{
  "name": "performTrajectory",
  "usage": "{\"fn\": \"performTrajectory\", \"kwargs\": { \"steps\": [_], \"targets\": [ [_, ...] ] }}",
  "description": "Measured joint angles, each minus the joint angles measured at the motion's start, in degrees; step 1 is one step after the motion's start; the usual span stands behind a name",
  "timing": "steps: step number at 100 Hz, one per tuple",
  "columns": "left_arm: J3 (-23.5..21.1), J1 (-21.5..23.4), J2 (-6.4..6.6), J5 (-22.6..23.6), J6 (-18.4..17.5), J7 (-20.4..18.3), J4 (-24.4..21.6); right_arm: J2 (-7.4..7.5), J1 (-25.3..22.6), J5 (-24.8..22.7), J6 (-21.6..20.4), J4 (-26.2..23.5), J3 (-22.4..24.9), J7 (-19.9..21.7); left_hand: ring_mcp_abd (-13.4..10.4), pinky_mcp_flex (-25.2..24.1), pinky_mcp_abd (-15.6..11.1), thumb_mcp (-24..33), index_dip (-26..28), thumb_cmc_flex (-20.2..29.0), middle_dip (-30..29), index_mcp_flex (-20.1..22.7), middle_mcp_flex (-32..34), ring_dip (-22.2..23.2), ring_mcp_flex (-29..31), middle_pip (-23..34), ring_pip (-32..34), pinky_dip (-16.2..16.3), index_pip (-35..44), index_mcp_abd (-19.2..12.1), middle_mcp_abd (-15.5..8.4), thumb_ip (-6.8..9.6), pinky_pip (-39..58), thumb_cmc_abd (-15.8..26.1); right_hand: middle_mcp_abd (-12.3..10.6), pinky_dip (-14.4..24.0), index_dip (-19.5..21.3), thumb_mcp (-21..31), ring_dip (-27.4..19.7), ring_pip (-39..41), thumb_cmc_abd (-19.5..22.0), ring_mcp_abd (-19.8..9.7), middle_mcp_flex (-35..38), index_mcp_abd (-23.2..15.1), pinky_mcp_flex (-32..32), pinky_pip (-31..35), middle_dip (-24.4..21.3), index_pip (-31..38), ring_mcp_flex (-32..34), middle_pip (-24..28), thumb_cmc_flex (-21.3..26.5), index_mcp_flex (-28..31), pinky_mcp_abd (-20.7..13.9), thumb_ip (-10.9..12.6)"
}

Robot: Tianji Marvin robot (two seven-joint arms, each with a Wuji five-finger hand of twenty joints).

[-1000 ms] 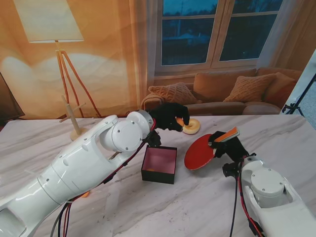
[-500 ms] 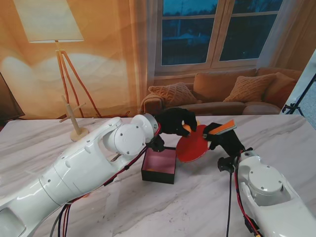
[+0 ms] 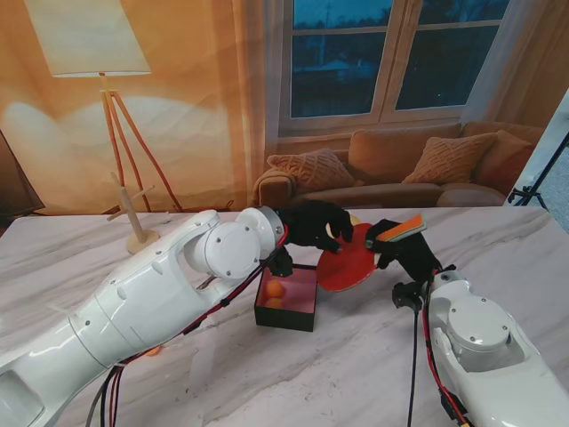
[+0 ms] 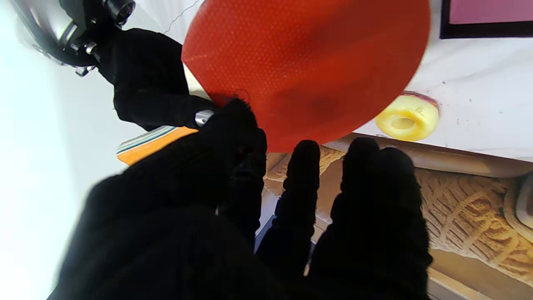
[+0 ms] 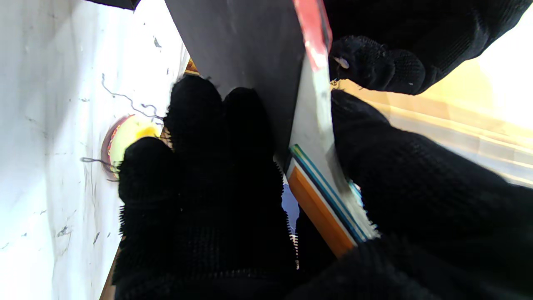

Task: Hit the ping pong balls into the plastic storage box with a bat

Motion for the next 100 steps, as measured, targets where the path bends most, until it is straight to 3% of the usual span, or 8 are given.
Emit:
{"fn": "performTrajectory", "kwargs": {
  "steps": [13, 31, 49, 60, 70, 82, 91, 100],
  "targets": [
    [-1.84, 1.08, 0.66, 1.54, 0.93, -0.81, -1.29, -0.03, -0.36, -0.69, 0.0, 0.17, 0.62, -0.24, 0.12, -2.01, 0.0, -0.02, 0.02, -1.19, -1.13, -0.79, -2.68, -0.41, -2.19, -1.46, -1.12, 0.0, -2.96, 0.04, 0.04, 0.7, -0.82, 0.83, 0.0, 0.01, 0.01, 0.0, 0.0, 0.0, 0.0, 0.0, 0.0, 0.0, 0.0, 0.0, 0.01, 0.0, 0.0, 0.0, 0.0, 0.0, 0.0, 0.0],
    [-4.72, 3.37, 2.65, 6.33, 1.83, -3.89, -4.09, -0.03, -0.89, -1.29, -0.1, 0.67, 1.25, -0.62, 0.17, -4.66, 0.0, -0.07, 0.02, -4.81, -3.27, -3.28, -7.65, -0.46, -4.53, -4.84, -3.33, 0.0, -9.74, 0.85, 0.05, 5.68, -2.46, 5.91, 0.0, 0.02, 0.01, 0.0, 0.0, 0.0, 0.0, 0.0, 0.0, 0.0, 0.0, 0.0, 0.01, -0.01, 0.0, 0.0, 0.0, 0.0, 0.0, 0.0],
    [-7.77, 6.16, 4.47, 7.32, 3.79, -5.89, -6.0, -0.03, -1.19, -1.42, -0.13, 1.03, 1.33, -1.13, 0.3, -10.58, 0.49, -5.12, -4.05, -6.26, -8.33, -8.79, -15.79, -2.51, -10.01, -11.4, -8.61, -1.94, -20.33, 1.5, -0.56, 5.72, -8.81, 7.31, 0.0, 0.07, 0.01, 0.0, 0.0, 0.0, 0.0, 0.0, 0.0, 0.0, 0.0, 0.0, 0.02, 0.0, 0.0, 0.0, 0.0, 0.0, 0.0, 0.0],
    [-9.65, 8.21, 5.32, 9.52, 4.37, -6.96, -7.09, -0.03, -1.42, -1.63, -0.12, 1.06, 1.33, -1.15, 0.41, -16.33, 3.59, -9.31, -5.1, -7.42, -10.38, -11.43, -18.43, -3.96, -12.84, -13.6, -12.78, -4.92, -24.15, 1.49, -1.31, 5.74, -17.47, 8.57, 0.0, 0.07, 0.01, 0.0, 0.0, 0.0, 0.0, 0.0, 0.0, 0.0, 0.0, 0.0, 0.02, -0.01, 0.0, 0.0, 0.0, 0.0, 0.0, 0.0],
    [-12.16, 11.07, 5.77, 10.27, 5.81, -7.01, -8.62, -0.03, -1.58, -1.85, -0.02, 1.13, 1.33, -1.26, 0.28, -19.84, 4.56, -14.01, -5.81, -7.72, -11.28, -12.31, -21.86, -6.06, -17.01, -14.99, -17.79, -6.94, -26.98, 1.49, -1.93, 6.32, -25.89, 10.05, 0.0, 0.07, 0.01, 0.0, 0.0, 0.0, 0.0, 0.0, 0.0, 0.0, 0.0, 0.0, 0.02, 0.0, 0.0, 0.0, 0.0, 0.0, 0.0, 0.0],
    [-14.8, 14.58, 6.56, 15.1, 5.35, -7.73, -10.36, -0.04, -1.76, -1.96, 0.07, 1.23, 1.33, -1.55, -1.94, -23.1, 4.58, -20.11, -5.8, -8.35, -13.88, -12.6, -24.9, -10.28, -23.24, -19.67, -24.92, -7.26, -29.26, 1.49, -2.8, 6.86, -36.46, 11.46, 0.0, 0.07, 0.01, 0.0, 0.0, 0.0, 0.0, 0.0, 0.0, 0.0, 0.0, 0.0, 0.02, 0.0, 0.0, 0.0, 0.0, 0.0, 0.0, 0.0],
    [-17.98, 17.58, 7.18, 18.91, 4.26, -10.53, -11.59, -0.05, -1.95, -2.09, 0.17, 1.22, 1.34, -1.6, -2.63, -23.31, 4.58, -24.36, -6.21, -8.93, -14.5, -13.08, -25.46, -11.6, -23.28, -21.58, -27.02, -6.81, -30.79, 1.49, -3.46, 7.13, -42.37, 11.94, 0.0, 0.08, 0.01, 0.0, 0.0, 0.0, 0.0, 0.0, 0.0, 0.0, 0.0, 0.0, 0.02, 0.0, 0.0, 0.0, 0.0, 0.0, -0.01, 0.0],
    [-21.33, 20.94, 8.09, 19.31, 4.31, -12.16, -13.05, -0.05, -2.12, -2.3, 0.31, 1.17, 1.35, -1.64, -2.57, -23.5, 4.59, -24.99, -6.39, -8.92, -14.54, -15.35, -25.46, -11.73, -23.88, -22.29, -27.98, -5.54, -32.15, 1.48, -3.46, 7.13, -43.6, 12.44, 0.0, 0.08, 0.01, 0.0, 0.0, 0.0, 0.0, 0.0, 0.0, 0.0, 0.0, 0.0, 0.02, -0.01, 0.0, 0.0, 0.0, 0.0, -0.01, 0.0]
  ]
}}
